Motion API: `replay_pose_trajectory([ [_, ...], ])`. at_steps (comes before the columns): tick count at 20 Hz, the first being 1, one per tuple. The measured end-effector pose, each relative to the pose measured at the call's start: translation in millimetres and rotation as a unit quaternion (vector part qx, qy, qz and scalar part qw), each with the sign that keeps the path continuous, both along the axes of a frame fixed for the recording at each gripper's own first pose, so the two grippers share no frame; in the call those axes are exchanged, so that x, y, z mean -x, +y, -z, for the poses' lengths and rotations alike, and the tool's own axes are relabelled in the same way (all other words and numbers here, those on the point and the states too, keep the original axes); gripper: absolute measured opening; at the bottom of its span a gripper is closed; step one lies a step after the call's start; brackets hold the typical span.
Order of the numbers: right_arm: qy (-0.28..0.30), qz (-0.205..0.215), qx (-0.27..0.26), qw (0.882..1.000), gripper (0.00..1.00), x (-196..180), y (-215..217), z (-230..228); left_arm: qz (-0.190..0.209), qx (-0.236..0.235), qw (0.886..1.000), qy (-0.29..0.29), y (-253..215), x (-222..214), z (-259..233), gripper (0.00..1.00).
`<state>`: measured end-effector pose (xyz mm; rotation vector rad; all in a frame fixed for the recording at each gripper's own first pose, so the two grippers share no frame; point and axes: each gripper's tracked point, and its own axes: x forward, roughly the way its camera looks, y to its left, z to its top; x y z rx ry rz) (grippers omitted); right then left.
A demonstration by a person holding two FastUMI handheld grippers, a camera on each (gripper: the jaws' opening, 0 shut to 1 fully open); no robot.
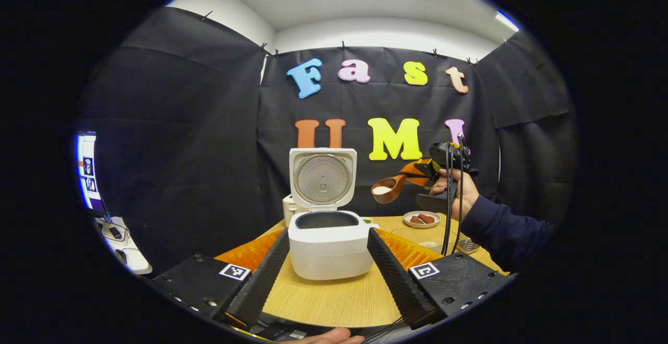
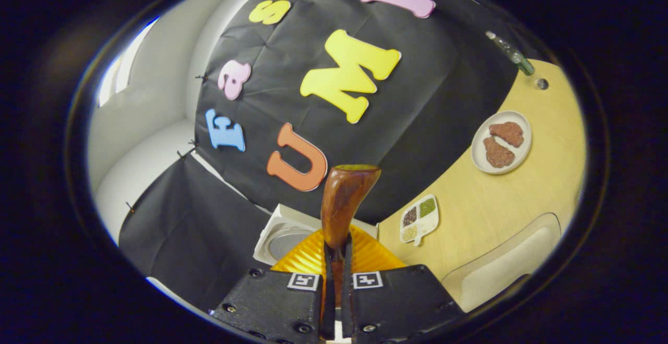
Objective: Close the left gripper, press the button to open the rice cooker; take a wooden spoon from the chopstick holder with the right hand, scoop a spoonful of rice and pour it into the rice cooker, then put the wooden spoon back into the chopstick holder.
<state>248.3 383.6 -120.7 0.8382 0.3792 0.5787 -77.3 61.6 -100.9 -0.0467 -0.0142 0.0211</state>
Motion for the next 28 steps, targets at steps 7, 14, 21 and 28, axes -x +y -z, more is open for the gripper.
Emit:
replay_pose_trajectory([
  [7, -0.092, -0.055, 0.122, 0.987, 0.10, -18.0, 87.3, -3.1, -0.022, 0.012, 1.000, -0.006, 24.6, -8.0, -10.1, 0.95],
  [14, -0.159, -0.066, 0.231, 0.958, 0.10, -21.5, 125.1, 20.6, -0.043, 0.022, 0.999, -0.003, 46.0, -7.3, -3.7, 0.95],
  [21, -0.286, -0.051, 0.368, 0.883, 0.10, 6.1, 142.8, 18.1, -0.045, 0.015, 0.999, 0.002, 50.4, -2.8, 1.8, 0.94],
  [28, -0.399, -0.063, 0.444, 0.800, 0.10, 52.3, 170.0, 9.6, -0.056, 0.022, 0.998, -0.004, 54.0, 1.5, -2.2, 0.94],
])
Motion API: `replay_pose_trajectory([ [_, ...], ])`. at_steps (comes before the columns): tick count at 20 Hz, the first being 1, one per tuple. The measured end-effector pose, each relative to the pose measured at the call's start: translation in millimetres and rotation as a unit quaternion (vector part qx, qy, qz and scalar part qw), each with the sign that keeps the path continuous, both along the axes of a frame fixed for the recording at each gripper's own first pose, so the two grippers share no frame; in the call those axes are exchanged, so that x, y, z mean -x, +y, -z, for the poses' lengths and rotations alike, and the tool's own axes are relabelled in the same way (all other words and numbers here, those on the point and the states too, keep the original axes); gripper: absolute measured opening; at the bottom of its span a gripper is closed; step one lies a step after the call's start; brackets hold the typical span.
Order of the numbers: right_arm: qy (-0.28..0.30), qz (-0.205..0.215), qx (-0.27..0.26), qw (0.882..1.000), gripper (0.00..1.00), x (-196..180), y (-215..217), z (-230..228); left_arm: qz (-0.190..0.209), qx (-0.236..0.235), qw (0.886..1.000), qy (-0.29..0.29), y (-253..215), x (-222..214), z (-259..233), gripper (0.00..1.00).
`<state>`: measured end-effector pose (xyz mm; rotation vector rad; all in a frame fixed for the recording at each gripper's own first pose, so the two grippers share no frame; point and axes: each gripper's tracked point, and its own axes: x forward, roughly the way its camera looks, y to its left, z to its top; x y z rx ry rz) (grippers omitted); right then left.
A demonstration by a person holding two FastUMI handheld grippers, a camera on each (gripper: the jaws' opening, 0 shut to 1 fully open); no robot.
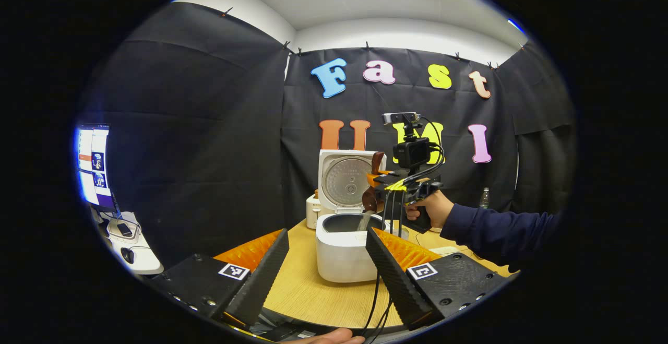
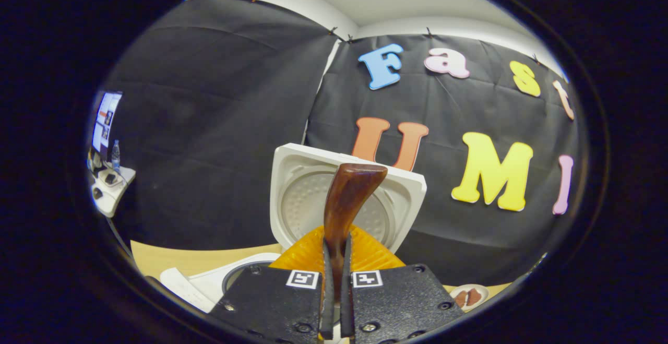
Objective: Close the left gripper, press the button to open the rice cooker; take a wooden spoon from the chopstick holder with the right hand, scoop a spoonful of rice and pour it into the rice cooker, then put the wooden spoon back into the chopstick holder.
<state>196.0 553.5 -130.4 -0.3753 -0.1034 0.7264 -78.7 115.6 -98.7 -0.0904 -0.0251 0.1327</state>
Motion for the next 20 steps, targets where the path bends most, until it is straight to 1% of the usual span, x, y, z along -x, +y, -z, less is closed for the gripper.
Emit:
replay_pose_trajectory([
  [2, -0.024, 0.012, 0.017, 0.999, 0.10, 3.8, 0.1, 1.5, -0.003, -0.002, 1.000, 0.000, 0.7, -0.2, -0.2, 0.94],
  [5, 0.004, 0.008, 0.008, 1.000, 0.10, 4.0, 2.8, 5.0, -0.011, 0.000, 1.000, 0.002, 2.5, 1.3, 1.1, 0.94],
  [8, 0.010, 0.024, -0.016, 1.000, 0.11, 10.8, -10.6, -8.1, -0.012, 0.005, 1.000, 0.004, 1.4, -1.7, -0.2, 0.94],
  [10, 0.026, 0.034, -0.044, 0.998, 0.11, 13.8, -33.4, -20.1, -0.016, 0.005, 1.000, 0.004, 1.3, -2.5, -0.6, 0.94],
  [12, 0.054, 0.044, -0.075, 0.995, 0.10, 15.3, -58.4, -27.8, -0.015, 0.005, 1.000, 0.010, -2.3, -4.1, -0.5, 0.94],
  [15, 0.092, 0.046, -0.115, 0.988, 0.10, 23.9, -96.3, -46.7, -0.005, 0.002, 1.000, 0.019, -20.6, -19.2, -9.3, 0.94],
  [18, 0.092, 0.053, -0.143, 0.984, 0.10, 30.2, -148.7, -71.4, -0.004, -0.014, 1.000, 0.012, -34.1, -39.2, -24.5, 0.94],
  [20, 0.091, 0.067, -0.163, 0.980, 0.10, 28.7, -193.1, -82.4, 0.001, -0.012, 1.000, 0.003, -41.3, -46.8, -32.8, 0.94],
])
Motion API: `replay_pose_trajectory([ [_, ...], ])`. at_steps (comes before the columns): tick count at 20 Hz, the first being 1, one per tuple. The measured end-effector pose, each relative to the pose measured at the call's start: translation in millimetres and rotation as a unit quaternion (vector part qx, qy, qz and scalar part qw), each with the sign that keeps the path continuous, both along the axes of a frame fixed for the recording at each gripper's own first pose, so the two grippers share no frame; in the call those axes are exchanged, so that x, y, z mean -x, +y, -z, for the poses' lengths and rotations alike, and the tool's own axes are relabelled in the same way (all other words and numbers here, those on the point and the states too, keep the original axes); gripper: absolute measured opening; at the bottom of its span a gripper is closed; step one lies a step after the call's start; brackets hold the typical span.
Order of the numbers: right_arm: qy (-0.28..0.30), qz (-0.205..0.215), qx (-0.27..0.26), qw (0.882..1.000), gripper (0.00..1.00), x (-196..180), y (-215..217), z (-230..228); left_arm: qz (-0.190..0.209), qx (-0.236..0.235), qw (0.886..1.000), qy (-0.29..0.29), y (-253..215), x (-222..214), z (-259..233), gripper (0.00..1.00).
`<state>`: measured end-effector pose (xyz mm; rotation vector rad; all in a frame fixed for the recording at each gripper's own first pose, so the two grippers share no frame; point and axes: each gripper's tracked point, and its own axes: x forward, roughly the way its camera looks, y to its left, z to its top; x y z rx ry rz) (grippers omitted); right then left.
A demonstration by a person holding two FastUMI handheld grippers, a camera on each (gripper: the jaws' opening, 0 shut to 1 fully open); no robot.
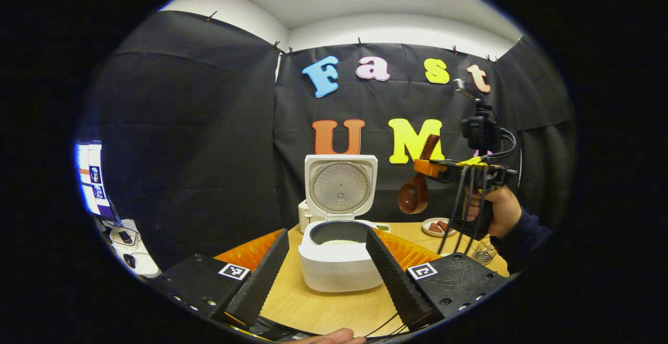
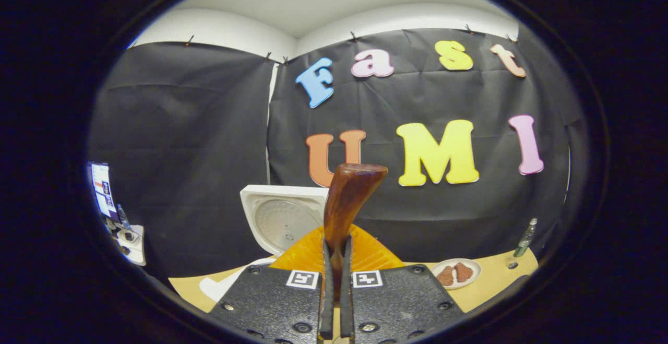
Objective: Close the left gripper, press the button to open the rice cooker; take a wooden spoon from the chopstick holder with the right hand, scoop a spoonful of rice and pour it into the rice cooker, then put the wooden spoon back into the chopstick holder.
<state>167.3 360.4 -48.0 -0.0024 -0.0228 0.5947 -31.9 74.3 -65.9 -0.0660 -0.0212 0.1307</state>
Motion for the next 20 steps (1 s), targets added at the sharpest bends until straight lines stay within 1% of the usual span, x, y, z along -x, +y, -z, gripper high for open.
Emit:
replay_pose_trajectory([
  [4, 0.002, 0.051, -0.019, 0.998, 0.11, -3.0, -94.5, -12.6, 0.019, -0.003, 1.000, -0.021, -22.5, -14.6, -12.8, 0.94],
  [6, -0.008, 0.087, -0.013, 0.996, 0.11, -6.2, -144.0, -13.8, 0.030, -0.001, 0.999, -0.034, -34.0, -26.0, -20.9, 0.94],
  [9, -0.001, 0.140, -0.002, 0.990, 0.11, -7.6, -212.8, 12.4, 0.049, 0.008, 0.998, -0.039, -55.1, -42.7, -24.0, 0.94],
  [11, 0.026, 0.167, -0.009, 0.986, 0.11, -14.1, -248.6, 36.5, 0.055, 0.005, 0.998, -0.042, -64.4, -50.9, -27.3, 0.94],
  [13, 0.054, 0.179, -0.014, 0.982, 0.11, -24.3, -272.2, 61.5, 0.056, -0.001, 0.998, -0.040, -72.0, -56.3, -26.5, 0.95],
  [17, 0.098, 0.211, 0.003, 0.973, 0.11, -49.7, -311.4, 124.0, 0.056, -0.008, 0.998, -0.035, -84.2, -67.0, -26.8, 0.94],
  [19, 0.129, 0.220, 0.010, 0.967, 0.11, -52.3, -317.1, 154.5, 0.046, -0.010, 0.998, -0.031, -83.7, -73.1, -28.0, 0.94],
  [20, 0.147, 0.216, 0.010, 0.965, 0.11, -51.8, -318.7, 168.1, 0.040, -0.006, 0.999, -0.034, -83.2, -76.2, -31.4, 0.94],
])
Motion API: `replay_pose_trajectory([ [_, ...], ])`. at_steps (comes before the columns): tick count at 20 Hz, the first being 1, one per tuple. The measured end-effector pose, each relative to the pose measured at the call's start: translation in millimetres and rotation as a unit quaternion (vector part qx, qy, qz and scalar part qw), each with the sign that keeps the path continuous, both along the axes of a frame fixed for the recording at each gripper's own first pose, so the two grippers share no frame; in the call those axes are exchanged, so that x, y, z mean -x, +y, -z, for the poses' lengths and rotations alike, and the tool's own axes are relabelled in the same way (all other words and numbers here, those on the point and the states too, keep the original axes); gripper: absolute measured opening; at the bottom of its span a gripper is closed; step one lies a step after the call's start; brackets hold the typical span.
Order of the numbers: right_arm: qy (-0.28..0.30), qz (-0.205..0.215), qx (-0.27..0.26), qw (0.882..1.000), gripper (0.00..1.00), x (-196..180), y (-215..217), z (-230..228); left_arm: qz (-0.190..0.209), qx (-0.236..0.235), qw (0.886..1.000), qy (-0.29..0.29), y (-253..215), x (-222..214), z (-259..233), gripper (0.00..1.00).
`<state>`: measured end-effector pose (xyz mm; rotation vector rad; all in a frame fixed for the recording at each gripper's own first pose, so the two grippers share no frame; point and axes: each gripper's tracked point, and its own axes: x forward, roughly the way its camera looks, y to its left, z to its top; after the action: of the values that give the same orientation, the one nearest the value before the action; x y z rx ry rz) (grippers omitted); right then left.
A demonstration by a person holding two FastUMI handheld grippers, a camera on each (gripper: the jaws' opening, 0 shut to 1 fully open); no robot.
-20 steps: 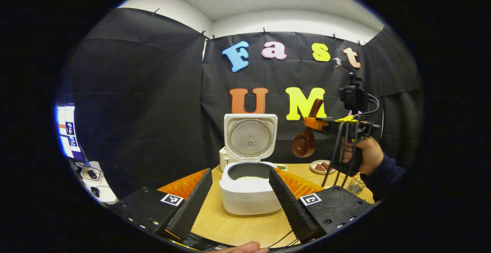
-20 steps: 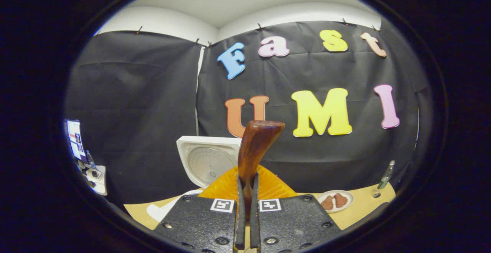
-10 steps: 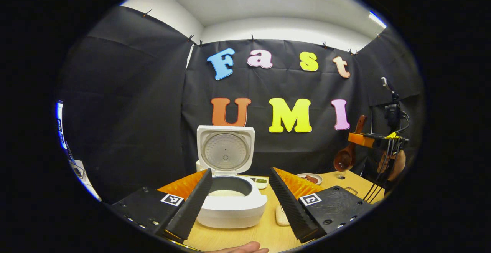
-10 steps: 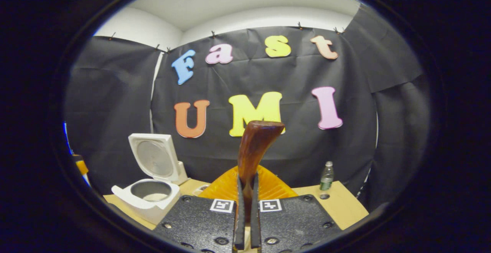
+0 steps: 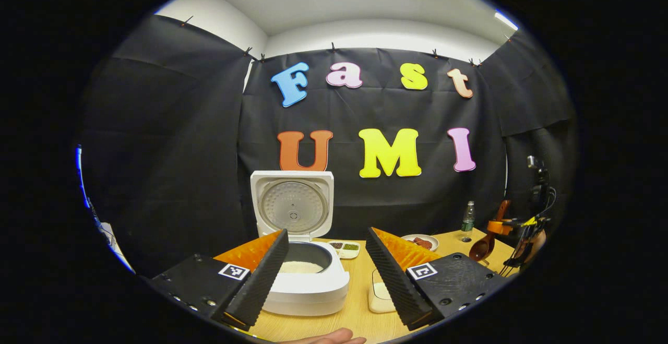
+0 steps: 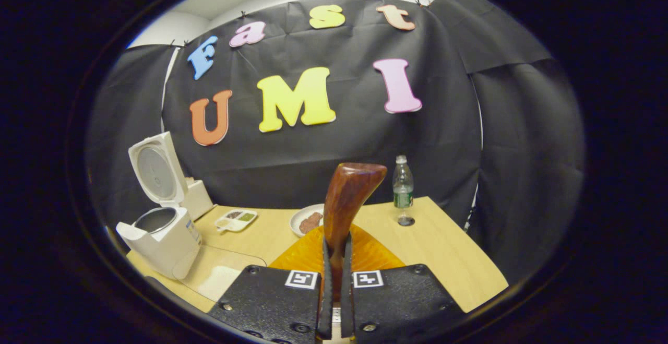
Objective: Close the left gripper, press the button to open the rice cooker; take a wooden spoon from the chopstick holder with the right hand, scoop a spoonful of rice and pour it into the rice cooker, then put the wooden spoon back into the chopstick holder.
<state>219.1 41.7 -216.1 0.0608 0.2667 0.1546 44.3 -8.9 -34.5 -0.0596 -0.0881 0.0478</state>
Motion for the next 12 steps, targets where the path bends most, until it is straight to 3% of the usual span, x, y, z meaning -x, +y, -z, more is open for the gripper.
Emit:
replay_pose_trajectory([
  [7, 0.059, -0.013, -0.047, 0.997, 0.18, -1.2, -2.9, 46.1, 0.018, -0.002, 1.000, 0.010, -7.8, -21.3, -10.5, 0.94],
  [10, 0.028, 0.017, -0.015, 0.999, 0.61, 6.8, -20.7, 26.1, 0.031, 0.015, 0.999, 0.019, -2.7, -36.5, -16.0, 0.94],
  [12, 0.000, 0.033, 0.000, 0.999, 0.80, 20.3, -30.2, 6.4, 0.025, 0.022, 0.999, 0.022, 10.2, -46.6, -21.5, 0.94],
])
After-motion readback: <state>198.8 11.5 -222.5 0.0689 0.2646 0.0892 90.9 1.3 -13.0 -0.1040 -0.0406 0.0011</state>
